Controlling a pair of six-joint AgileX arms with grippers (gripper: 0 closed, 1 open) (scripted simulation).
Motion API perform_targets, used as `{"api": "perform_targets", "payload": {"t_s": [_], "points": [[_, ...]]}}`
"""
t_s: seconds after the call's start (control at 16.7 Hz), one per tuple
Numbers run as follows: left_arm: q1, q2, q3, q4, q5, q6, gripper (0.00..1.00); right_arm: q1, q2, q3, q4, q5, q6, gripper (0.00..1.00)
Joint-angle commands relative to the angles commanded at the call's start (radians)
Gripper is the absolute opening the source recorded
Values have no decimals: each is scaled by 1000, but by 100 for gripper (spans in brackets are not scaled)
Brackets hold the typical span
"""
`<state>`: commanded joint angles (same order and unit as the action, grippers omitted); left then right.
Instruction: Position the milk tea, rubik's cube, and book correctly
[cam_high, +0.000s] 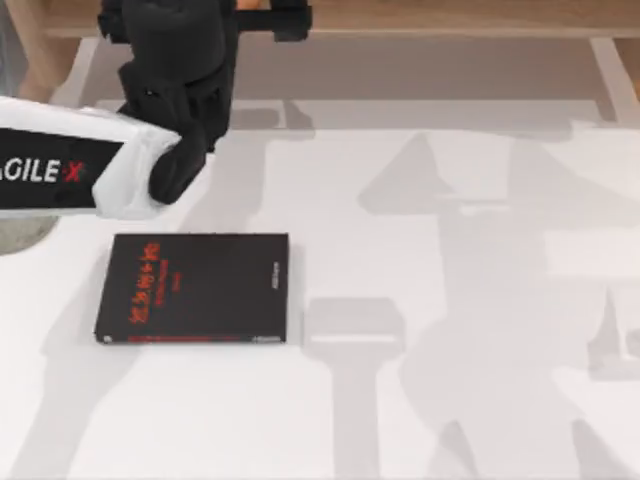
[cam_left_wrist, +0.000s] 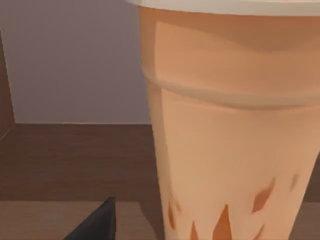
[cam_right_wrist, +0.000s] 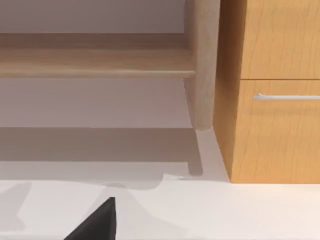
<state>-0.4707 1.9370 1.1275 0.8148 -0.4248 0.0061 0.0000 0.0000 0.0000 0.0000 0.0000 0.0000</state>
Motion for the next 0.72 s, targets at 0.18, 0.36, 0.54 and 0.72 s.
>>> {"api": "perform_targets", "payload": {"t_s": [0.18, 0.36, 0.54, 0.72], "points": [[13, 61, 92, -29, 16, -1, 100, 0, 0, 0, 0, 0, 0, 100], [35, 144, 220, -73, 39, -1, 100, 0, 0, 0, 0, 0, 0, 100], [56, 212, 331, -116, 61, -2, 100, 0, 0, 0, 0, 0, 0, 100], [64, 235, 367, -131, 69, -2, 100, 0, 0, 0, 0, 0, 0, 100]]}}
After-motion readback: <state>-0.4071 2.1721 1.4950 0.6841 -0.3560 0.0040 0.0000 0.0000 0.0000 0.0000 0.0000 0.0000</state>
